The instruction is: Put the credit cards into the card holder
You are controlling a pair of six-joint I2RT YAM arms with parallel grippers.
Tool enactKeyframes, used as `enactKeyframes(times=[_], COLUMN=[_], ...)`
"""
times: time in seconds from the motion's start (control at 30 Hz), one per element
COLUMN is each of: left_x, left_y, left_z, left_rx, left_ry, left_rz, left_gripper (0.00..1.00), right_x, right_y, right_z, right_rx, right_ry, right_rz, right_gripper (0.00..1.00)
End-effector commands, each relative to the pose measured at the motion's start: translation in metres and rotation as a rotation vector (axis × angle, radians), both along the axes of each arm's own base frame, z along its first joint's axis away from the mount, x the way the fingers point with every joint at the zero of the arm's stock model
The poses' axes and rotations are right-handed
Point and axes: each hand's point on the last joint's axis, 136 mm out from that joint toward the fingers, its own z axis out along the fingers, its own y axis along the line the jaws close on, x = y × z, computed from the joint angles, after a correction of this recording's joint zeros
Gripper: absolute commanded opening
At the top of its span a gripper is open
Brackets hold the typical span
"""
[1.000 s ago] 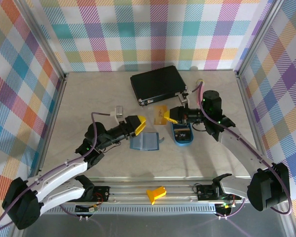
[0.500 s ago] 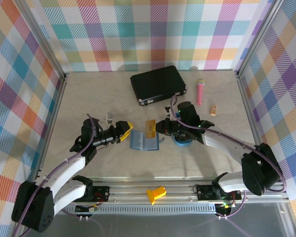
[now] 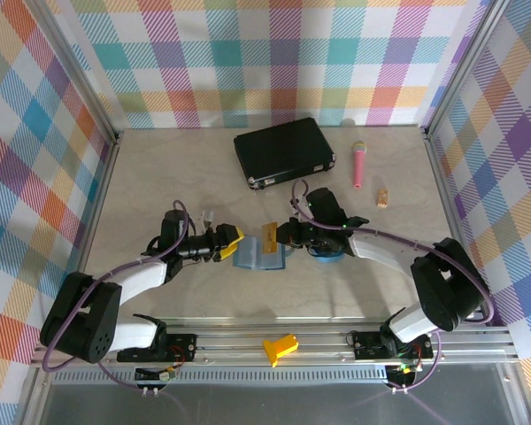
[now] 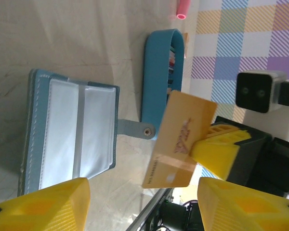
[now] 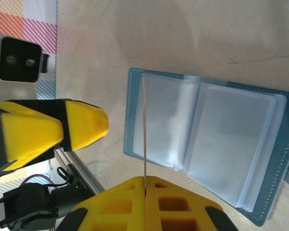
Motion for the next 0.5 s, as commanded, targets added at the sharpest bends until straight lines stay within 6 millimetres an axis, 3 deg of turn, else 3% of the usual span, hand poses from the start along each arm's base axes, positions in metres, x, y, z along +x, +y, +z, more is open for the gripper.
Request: enactKeyframes(times=[0.0,0.47], left_x=[0.005,0.001], left_y=[-0.001,0.014], left_z=[0.005,-0.038], left_rx=[-0.039,0.137], left_ry=[-0.042,0.035], left_rz=[-0.006,0.02], left_gripper=[0.57,0.49], right_x=[0.004,0.004], right_y=[0.007,0.012], right_z=[0.006,-0.003], right_rx=[0.01,0.009], right_ry=[-0.015,0.009], right_rz=[0.013,0.027], right_gripper=[0.0,0.0])
